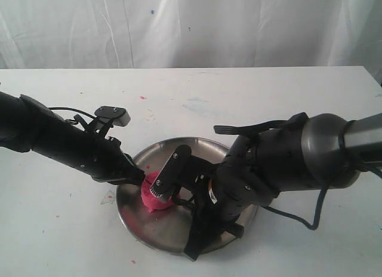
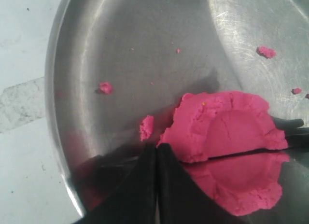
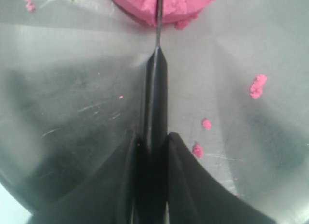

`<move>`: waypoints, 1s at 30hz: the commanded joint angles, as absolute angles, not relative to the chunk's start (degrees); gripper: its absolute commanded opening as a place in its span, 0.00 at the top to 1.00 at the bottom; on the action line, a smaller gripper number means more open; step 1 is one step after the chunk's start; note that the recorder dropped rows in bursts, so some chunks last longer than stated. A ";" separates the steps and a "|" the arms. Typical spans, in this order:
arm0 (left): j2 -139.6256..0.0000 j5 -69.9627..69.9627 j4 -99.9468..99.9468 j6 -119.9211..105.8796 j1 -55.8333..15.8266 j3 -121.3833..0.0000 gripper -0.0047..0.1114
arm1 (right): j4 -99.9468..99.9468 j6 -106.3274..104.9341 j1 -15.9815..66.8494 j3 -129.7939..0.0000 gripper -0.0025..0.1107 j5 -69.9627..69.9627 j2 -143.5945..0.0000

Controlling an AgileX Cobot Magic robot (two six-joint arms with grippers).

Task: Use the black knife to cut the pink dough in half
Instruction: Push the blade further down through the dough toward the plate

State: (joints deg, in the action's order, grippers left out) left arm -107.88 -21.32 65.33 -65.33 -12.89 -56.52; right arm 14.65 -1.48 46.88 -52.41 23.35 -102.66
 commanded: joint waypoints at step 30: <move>-106.01 -21.91 65.47 -65.68 -13.29 -56.12 0.96 | 15.30 -1.31 46.79 -54.20 0.93 29.90 -102.68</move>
State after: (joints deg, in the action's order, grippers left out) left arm -106.58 -21.19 65.05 -65.44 -12.89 -56.52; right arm 14.70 -1.48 46.88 -54.08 29.32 -102.80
